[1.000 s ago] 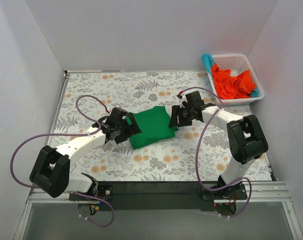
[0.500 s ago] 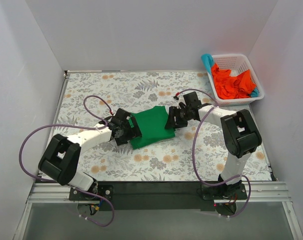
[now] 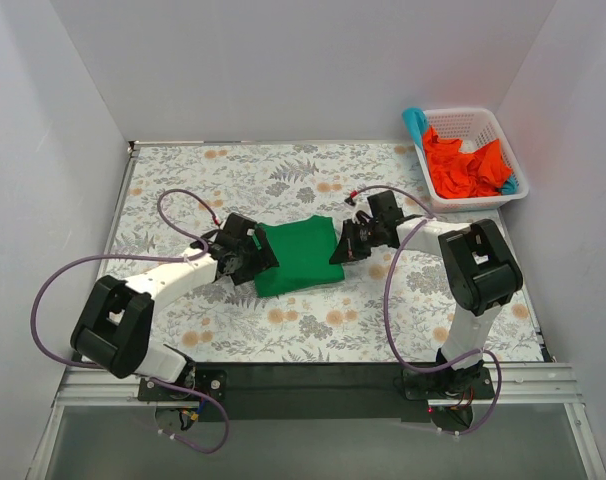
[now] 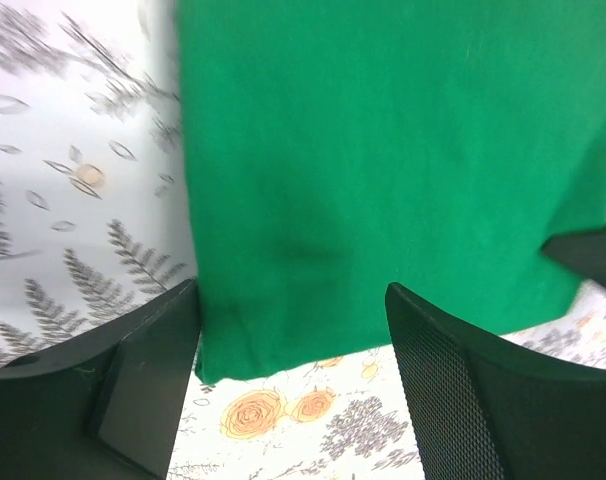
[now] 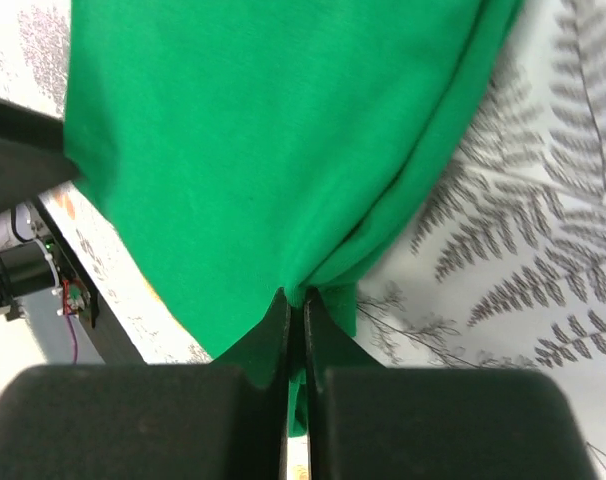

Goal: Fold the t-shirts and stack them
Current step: Fold the tshirt

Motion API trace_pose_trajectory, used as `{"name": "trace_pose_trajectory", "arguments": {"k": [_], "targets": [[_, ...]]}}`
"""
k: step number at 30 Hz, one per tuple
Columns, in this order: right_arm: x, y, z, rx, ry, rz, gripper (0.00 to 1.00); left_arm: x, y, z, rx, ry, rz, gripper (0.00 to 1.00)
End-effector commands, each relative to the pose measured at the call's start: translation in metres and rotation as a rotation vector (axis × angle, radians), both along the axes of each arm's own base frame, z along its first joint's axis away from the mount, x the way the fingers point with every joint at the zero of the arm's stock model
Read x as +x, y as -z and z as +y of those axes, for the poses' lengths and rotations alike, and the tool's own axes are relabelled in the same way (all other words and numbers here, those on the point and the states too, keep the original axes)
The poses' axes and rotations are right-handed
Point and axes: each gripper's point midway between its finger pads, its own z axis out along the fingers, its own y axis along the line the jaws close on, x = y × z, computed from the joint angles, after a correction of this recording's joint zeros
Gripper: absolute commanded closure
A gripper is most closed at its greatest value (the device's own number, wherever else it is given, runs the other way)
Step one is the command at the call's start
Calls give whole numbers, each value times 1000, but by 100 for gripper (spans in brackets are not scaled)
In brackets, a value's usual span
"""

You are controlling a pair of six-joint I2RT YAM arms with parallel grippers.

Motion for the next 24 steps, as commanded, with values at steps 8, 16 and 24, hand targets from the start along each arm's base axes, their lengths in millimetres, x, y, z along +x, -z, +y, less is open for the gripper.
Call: {"name": "trace_pose_trajectory", "arguments": {"k": [8,16,24], "targets": [[-17,27,-6,71,-20,60,99,68,-48,20,-34,-74,-159,37],[-25,48,-18,65,1,107,99,110,-27,2,-38,-34,-176,65],[-34,58,-32,54,25,140,99,133,12,1,-38,-66,-78,68]]}}
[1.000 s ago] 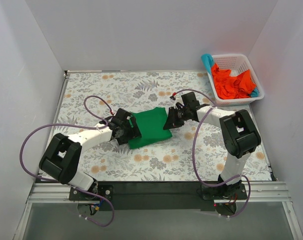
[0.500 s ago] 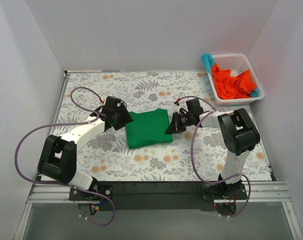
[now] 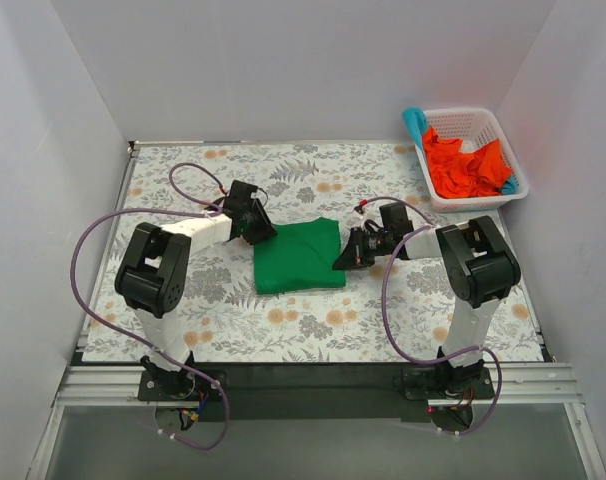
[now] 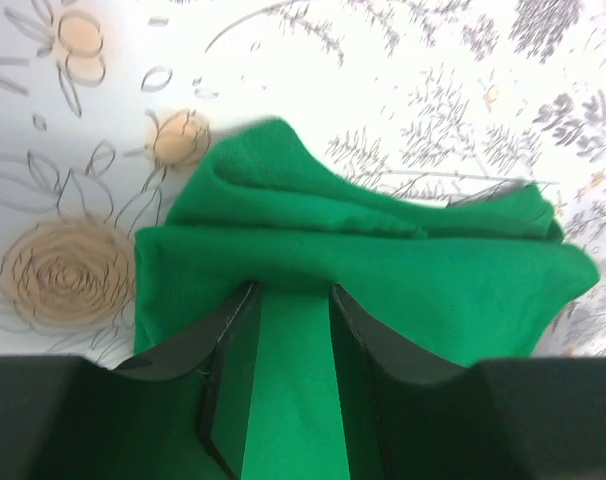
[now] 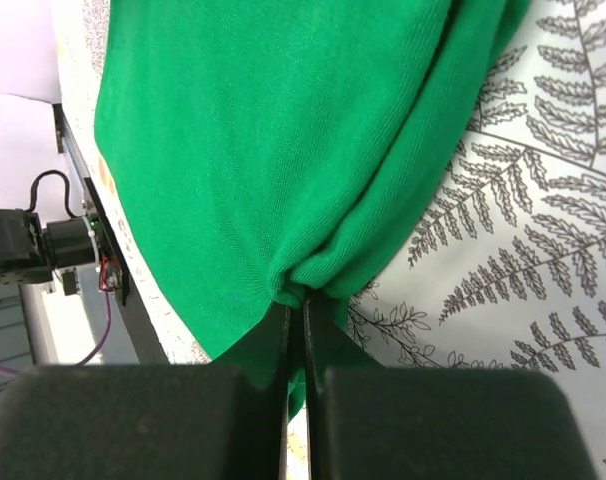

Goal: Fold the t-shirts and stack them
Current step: Fold the tshirt

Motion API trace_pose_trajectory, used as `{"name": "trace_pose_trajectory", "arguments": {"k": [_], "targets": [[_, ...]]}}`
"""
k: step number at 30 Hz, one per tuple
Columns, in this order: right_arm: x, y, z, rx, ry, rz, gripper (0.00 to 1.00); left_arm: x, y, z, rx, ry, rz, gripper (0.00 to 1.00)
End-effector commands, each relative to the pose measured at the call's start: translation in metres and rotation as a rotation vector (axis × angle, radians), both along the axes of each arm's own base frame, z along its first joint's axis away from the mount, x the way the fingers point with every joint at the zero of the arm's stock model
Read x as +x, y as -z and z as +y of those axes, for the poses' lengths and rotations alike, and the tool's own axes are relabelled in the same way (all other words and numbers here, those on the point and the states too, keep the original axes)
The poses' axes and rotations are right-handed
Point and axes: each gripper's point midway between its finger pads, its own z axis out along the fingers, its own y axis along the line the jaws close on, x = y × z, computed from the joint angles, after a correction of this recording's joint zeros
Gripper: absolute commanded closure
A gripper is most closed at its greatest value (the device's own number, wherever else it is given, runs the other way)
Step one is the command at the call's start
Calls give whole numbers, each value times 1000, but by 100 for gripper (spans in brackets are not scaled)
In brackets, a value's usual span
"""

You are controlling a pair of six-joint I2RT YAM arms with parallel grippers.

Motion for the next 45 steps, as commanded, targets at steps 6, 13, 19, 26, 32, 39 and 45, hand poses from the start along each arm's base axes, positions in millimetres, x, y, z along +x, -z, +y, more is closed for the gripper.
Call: {"name": "trace_pose_trajectory", "arguments": {"k": [6,13,19,26,32,39,45], "targets": [[2,-7,-13,-81,50,-11,78,9,-61,-5,-57,36,-125,40],[58,-77,-10,-98,150,-210,59,-20,-127,-6,-128,78,-266,20],[84,-109,6,-36,139,-242,55,-59,-125,-6,-194,111,-242,27],[116,-84,37,112,115,-185,57,-80,-71,-17,-285,118,-121,41],[140,-24,35,104,162,-100,57,-91,-31,-8,-265,52,-43,45],[139,-39,14,134,162,-127,57,-91,-45,-6,-259,64,-92,42],[87,-102,22,210,67,-195,57,-91,-80,-20,-306,120,-155,39]]}}
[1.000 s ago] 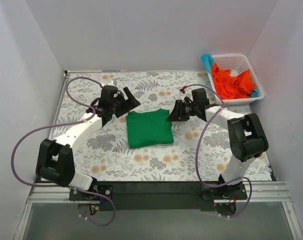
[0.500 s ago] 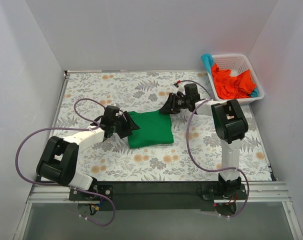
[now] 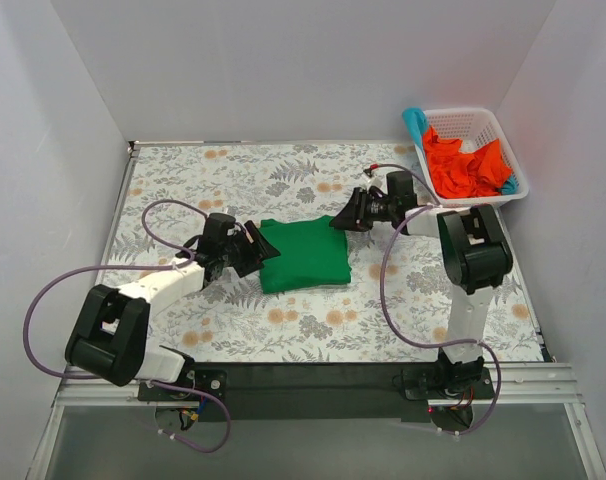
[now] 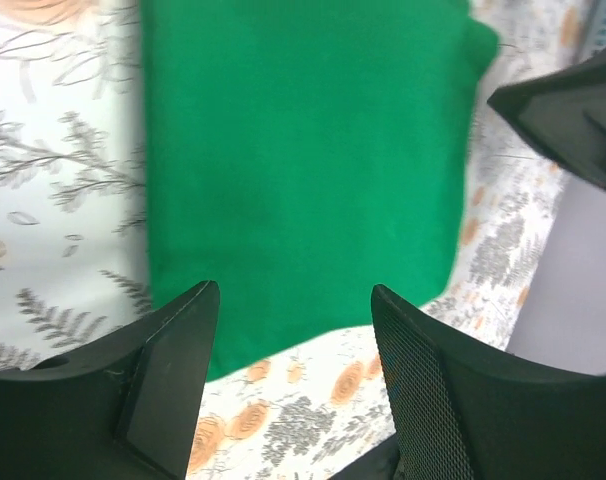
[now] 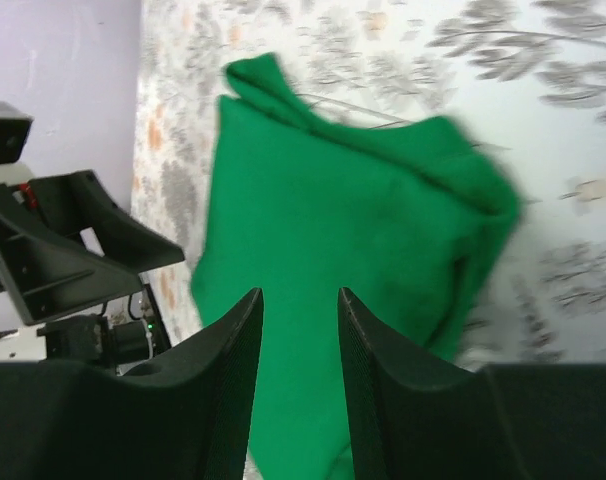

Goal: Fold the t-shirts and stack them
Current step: Fold the tshirt

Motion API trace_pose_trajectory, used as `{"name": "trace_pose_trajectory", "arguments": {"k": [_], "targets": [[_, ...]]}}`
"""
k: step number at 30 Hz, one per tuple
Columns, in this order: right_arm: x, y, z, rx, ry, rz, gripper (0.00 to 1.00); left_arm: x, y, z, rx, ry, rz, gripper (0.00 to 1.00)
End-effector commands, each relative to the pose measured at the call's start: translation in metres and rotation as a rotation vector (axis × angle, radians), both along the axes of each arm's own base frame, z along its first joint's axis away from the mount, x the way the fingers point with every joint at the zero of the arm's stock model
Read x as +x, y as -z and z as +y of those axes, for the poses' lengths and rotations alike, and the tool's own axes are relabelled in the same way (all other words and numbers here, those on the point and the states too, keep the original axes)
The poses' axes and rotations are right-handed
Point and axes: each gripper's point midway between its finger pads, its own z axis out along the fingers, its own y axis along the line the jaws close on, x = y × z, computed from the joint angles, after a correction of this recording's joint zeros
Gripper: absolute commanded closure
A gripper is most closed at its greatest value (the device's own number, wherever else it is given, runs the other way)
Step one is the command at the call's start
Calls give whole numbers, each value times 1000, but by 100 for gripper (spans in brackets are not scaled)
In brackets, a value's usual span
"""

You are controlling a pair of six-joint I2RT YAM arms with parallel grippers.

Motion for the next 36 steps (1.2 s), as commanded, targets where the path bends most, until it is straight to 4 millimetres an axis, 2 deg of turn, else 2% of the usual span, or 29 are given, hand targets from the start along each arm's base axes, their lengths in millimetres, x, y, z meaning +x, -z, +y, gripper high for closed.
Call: {"name": "trace_pose_trajectory", "arguments": {"k": [1,2,3,4,6,7,9,11,13,16,18,20,21,22,25,27,28,29,30,31,32,36], "targets": [[-38,-52,11,60,-95,-125,57,6,-43,-18,-56,51,-105,39],[-49,-64,14,71,-114,-154,57,3,-44,-25,-61,73,-106,40],[-60,-63,14,72,-123,-148,57,3,-48,-30,-68,85,-109,41],[-76,-57,15,69,-139,-131,58,1,-44,-35,-71,98,-94,42],[-90,-45,13,67,-154,-114,58,-1,-42,-47,-77,128,-80,47],[-103,-27,8,55,-157,-64,59,-3,-32,-51,-74,139,-52,49],[-112,-14,6,58,-172,-62,60,-4,-24,-58,-85,144,-29,56],[-124,14,-2,39,-168,-1,62,-8,-4,-58,-73,139,30,60],[-125,34,-13,32,-145,34,65,-12,13,-54,-53,119,75,65],[-130,46,-24,34,-131,63,67,-18,23,-49,-41,101,103,66],[-130,42,-24,38,-133,50,67,-16,9,-49,-55,98,66,64],[-128,28,-23,49,-132,21,66,-13,-3,-47,-44,93,37,55],[-126,22,-22,55,-131,7,66,-8,-15,-44,-35,80,-2,51],[-123,10,-21,66,-128,-17,65,-9,-18,-40,-13,74,-1,44],[-116,-16,-20,73,-119,-79,62,2,-47,-30,33,40,-91,34],[-114,-16,-25,16,-103,-82,59,7,-55,-17,101,0,-114,28],[-107,-27,-26,-4,-91,-126,58,4,-56,-10,131,-12,-107,25],[-106,-16,-34,-84,-64,-112,57,3,-55,-6,152,-12,-101,21],[-104,-15,-39,-128,-46,-117,55,5,-56,-1,184,-31,-103,19],[-97,-24,-43,-165,-30,-152,55,0,-46,7,226,-38,-63,17],[-90,-20,-51,-236,12,-159,54,-2,-43,9,241,-37,-46,15],[-88,-20,-74,-386,72,-179,52,-15,-16,14,280,-30,48,10]]}}
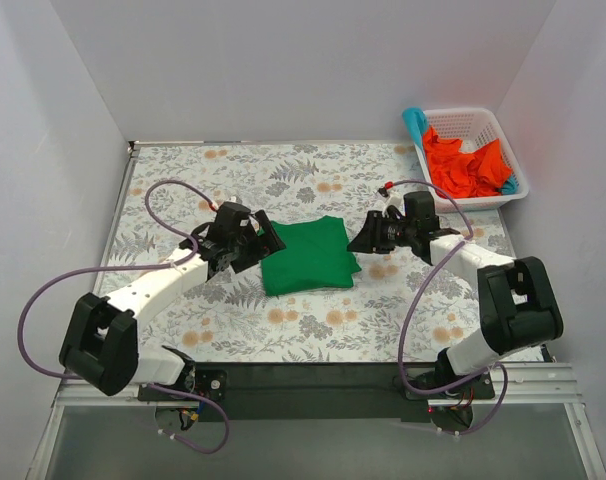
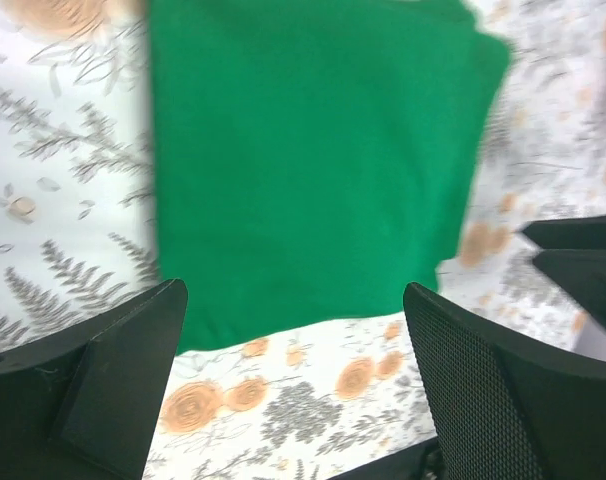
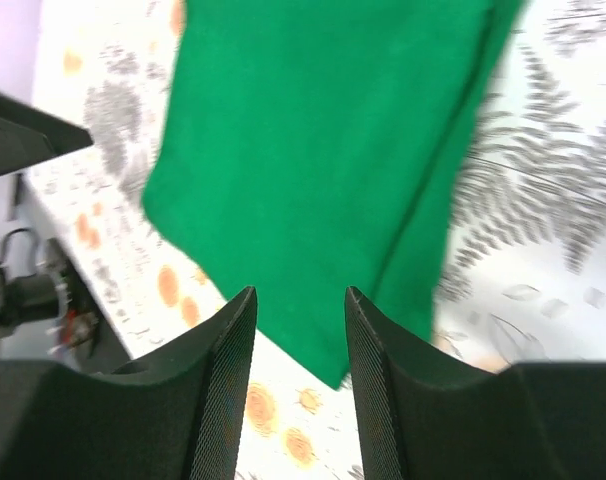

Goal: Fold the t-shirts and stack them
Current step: Fold the tshirt, then neatly place the folded tshirt to the corner

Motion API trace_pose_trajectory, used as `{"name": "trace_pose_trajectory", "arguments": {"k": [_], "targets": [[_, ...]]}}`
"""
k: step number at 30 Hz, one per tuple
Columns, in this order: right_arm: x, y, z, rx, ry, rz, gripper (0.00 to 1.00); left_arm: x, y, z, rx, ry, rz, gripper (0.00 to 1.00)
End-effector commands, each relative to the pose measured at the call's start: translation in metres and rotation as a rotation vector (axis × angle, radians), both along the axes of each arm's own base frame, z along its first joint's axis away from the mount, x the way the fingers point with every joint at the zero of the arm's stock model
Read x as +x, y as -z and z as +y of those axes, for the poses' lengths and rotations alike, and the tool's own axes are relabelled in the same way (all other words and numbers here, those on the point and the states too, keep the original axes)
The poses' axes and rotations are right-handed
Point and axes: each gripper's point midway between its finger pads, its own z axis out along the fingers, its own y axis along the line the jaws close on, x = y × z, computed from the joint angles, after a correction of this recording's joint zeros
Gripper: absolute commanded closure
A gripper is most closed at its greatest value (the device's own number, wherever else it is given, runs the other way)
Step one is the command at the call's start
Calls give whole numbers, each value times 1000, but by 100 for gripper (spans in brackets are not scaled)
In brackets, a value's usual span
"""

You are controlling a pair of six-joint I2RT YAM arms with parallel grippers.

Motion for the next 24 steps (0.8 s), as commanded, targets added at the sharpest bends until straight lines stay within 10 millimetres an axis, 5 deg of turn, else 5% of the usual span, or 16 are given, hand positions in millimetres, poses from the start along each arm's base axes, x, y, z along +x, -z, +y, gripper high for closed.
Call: {"name": "trace_pose_trajectory", "arguments": {"k": [1,10,17,22,24], "targets": [[0,6,-32,-203,83,-21,51,-20,35,20,116,-17,119,10],[-14,12,-54,-317,117,-36,45,-22,60,13,130,4,190,10],[-22,14,-56,-315,115,-30,44,-22,79,4,137,7,240,22],[-24,10,-56,-310,113,-45,44,-19,90,2,175,5,256,39],[-26,11,-57,-309,112,-45,44,-19,94,6,193,-2,261,57]]}}
